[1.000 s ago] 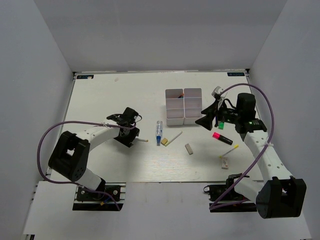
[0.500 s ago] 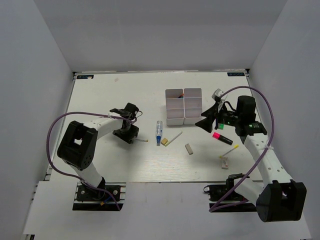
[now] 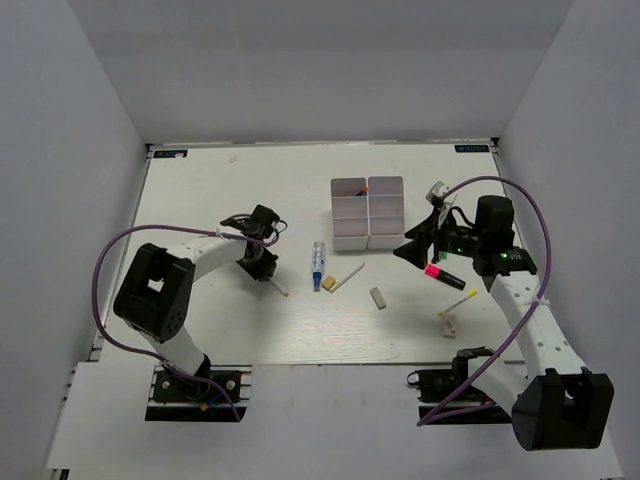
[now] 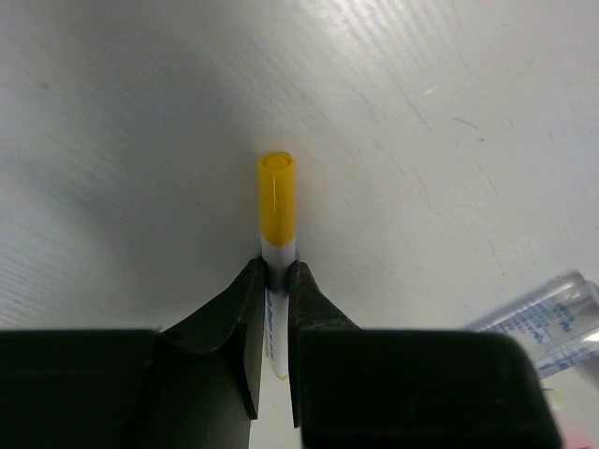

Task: Sort the stationery into containers
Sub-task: Pick up the pen from the center of the board, then place the pen in the storage box.

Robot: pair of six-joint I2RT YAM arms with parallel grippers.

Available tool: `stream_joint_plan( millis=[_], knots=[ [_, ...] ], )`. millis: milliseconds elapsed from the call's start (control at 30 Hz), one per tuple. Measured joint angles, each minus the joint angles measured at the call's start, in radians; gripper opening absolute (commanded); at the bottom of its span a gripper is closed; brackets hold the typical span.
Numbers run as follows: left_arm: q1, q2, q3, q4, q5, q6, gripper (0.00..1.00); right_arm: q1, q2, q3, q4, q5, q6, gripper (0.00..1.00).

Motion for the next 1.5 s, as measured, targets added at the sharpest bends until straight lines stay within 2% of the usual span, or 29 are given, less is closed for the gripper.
stream_joint_plan(
  millis=[33, 100, 267, 333, 367, 400, 433, 467, 700, 800, 867, 1067, 1133, 1167, 1200, 1233, 1267, 1300, 1333, 1367, 1433, 1467, 1500],
  knots=[
    [-0.005, 0.0, 0.006, -0.001, -0.008, 0.031, 0.0, -0.001, 0.0, 0.0, -0.005, 0.003, 0.0, 0.69],
    [-0.013, -0.018, 0.02, 0.011, -0.021, 0.113, 0.0, -0.005, 0.0, 0.0, -0.013, 0.019, 0.01, 0.89],
    [-0.034, -0.223, 0.032, 0.179, -0.002, 0.367, 0.0, -0.027, 0.005, 0.0, -0.01, 0.129, 0.072, 0.9],
    [-0.038, -0.295, 0.045, 0.286, 0.034, 0.459, 0.0, -0.042, 0.017, 0.0, -0.008, 0.165, 0.087, 0.69],
    [-0.041, -0.319, 0.056, 0.354, 0.061, 0.505, 0.0, -0.048, 0.025, 0.0, -0.008, 0.179, 0.095, 0.53],
    [-0.043, -0.33, 0.066, 0.411, 0.082, 0.539, 0.0, -0.053, 0.031, 0.0, -0.007, 0.187, 0.097, 0.2],
    [-0.044, -0.329, 0.077, 0.479, 0.109, 0.575, 0.0, -0.058, 0.037, 0.0, -0.007, 0.192, 0.103, 0.06],
    [-0.045, -0.318, 0.087, 0.541, 0.134, 0.606, 0.0, -0.061, 0.041, 0.001, -0.008, 0.199, 0.113, 0.0],
    [-0.071, -0.097, 0.155, 0.879, 0.23, 0.752, 0.0, -0.11, 0.045, 0.002, -0.015, 0.253, 0.123, 0.0],
    [-0.091, 0.016, 0.224, 0.958, 0.235, 0.808, 0.0, -0.125, 0.044, 0.002, -0.019, 0.278, 0.121, 0.05],
    [-0.111, 0.083, 0.277, 1.001, 0.222, 0.85, 0.0, -0.133, 0.043, 0.002, -0.019, 0.289, 0.121, 0.05],
    [-0.171, 0.174, 0.318, 1.102, 0.169, 0.972, 0.0, -0.158, 0.026, 0.0, -0.018, 0.3, 0.123, 0.06],
    [-0.187, 0.192, 0.319, 1.111, 0.161, 1.0, 0.0, -0.164, 0.025, 0.0, -0.018, 0.302, 0.123, 0.1],
    [-0.193, 0.198, 0.319, 1.115, 0.159, 1.011, 0.0, -0.166, 0.025, 0.0, -0.018, 0.304, 0.123, 0.2],
    [-0.199, 0.204, 0.319, 1.119, 0.156, 1.022, 0.03, -0.169, 0.025, 0.0, -0.018, 0.305, 0.123, 0.27],
    [-0.206, 0.209, 0.319, 1.122, 0.153, 1.032, 0.06, -0.172, 0.025, -0.001, -0.018, 0.306, 0.122, 0.4],
    [-0.212, 0.214, 0.319, 1.126, 0.149, 1.04, 0.08, -0.175, 0.025, -0.003, -0.017, 0.306, 0.121, 0.58],
    [-0.217, 0.218, 0.319, 1.126, 0.144, 1.049, 0.11, -0.177, 0.025, -0.006, -0.018, 0.306, 0.124, 0.64],
    [-0.224, 0.224, 0.319, 1.126, 0.138, 1.059, 0.17, -0.177, 0.026, -0.01, -0.017, 0.306, 0.117, 0.67],
    [-0.229, 0.229, 0.319, 1.126, 0.134, 1.066, 0.28, -0.178, 0.027, -0.013, -0.019, 0.306, 0.11, 0.67],
    [-0.236, 0.238, 0.319, 1.12, 0.119, 1.081, 0.35, -0.179, 0.033, -0.015, -0.019, 0.305, 0.097, 0.67],
    [-0.24, 0.241, 0.319, 1.117, 0.111, 1.085, 0.46, -0.179, 0.039, -0.015, -0.019, 0.305, 0.093, 0.67],
    [-0.244, 0.244, 0.319, 1.117, 0.103, 1.093, 0.49, -0.18, 0.045, -0.015, -0.02, 0.306, 0.087, 0.67]
  ],
)
